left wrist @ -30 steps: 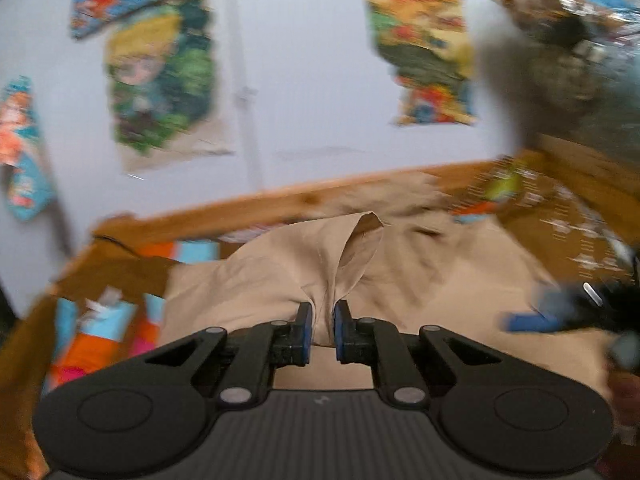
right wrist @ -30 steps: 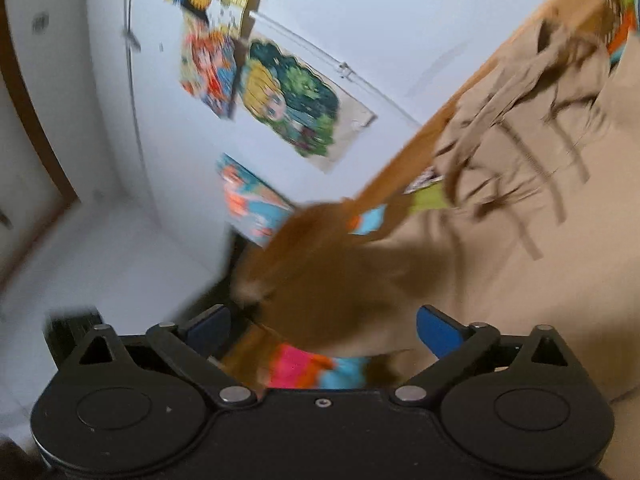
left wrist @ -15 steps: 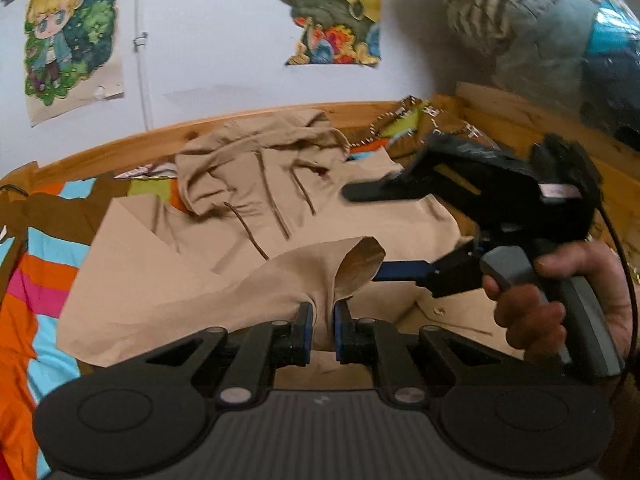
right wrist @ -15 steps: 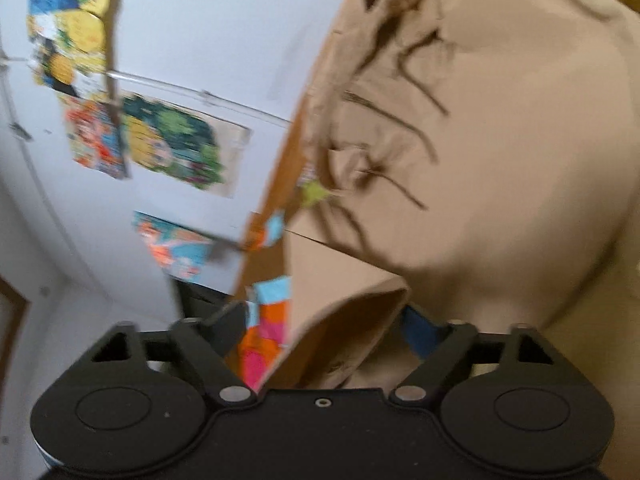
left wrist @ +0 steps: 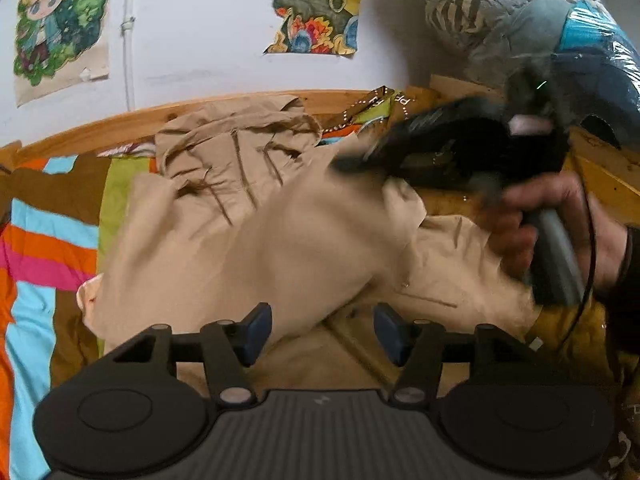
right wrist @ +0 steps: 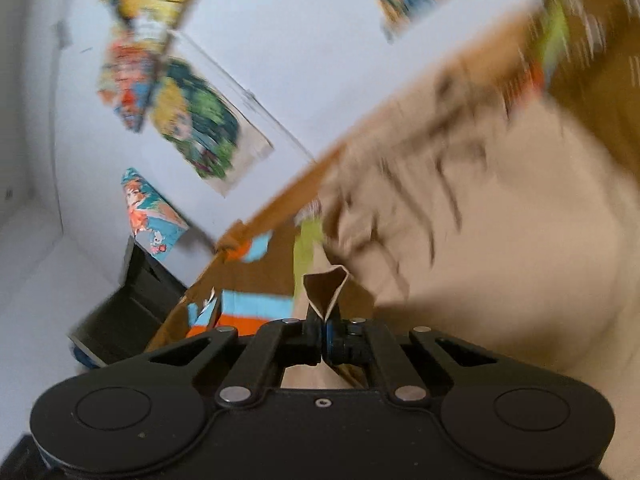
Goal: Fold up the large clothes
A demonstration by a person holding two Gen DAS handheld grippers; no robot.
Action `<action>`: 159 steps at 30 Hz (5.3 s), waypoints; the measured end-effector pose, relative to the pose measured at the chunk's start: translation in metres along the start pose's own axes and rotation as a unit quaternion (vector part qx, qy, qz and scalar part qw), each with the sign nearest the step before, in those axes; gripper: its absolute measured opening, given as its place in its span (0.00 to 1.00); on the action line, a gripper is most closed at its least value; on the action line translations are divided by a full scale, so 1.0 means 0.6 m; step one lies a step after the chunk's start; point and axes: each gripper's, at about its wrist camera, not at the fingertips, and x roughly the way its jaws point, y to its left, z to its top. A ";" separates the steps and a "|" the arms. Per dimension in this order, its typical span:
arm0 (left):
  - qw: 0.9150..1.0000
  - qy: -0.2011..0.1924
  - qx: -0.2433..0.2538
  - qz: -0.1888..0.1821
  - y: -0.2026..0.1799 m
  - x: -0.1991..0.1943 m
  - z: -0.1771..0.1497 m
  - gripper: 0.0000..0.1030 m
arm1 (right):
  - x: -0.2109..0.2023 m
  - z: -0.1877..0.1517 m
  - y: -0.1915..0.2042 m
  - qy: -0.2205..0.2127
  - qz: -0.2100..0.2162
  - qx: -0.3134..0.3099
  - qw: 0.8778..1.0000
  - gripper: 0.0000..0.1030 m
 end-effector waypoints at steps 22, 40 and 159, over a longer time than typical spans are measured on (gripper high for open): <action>0.958 0.055 -0.149 0.241 0.292 0.266 0.057 0.64 | -0.019 -0.091 -0.166 0.028 -0.282 -0.170 0.944 0.52; 0.971 0.053 -0.136 0.191 0.245 0.105 -0.034 0.88 | -0.121 -0.198 -0.078 0.065 -0.295 -0.354 0.885 0.91; 0.985 0.103 0.111 0.082 0.040 -0.231 -0.140 0.01 | -0.284 -0.286 0.098 0.223 -0.193 -0.514 0.806 0.03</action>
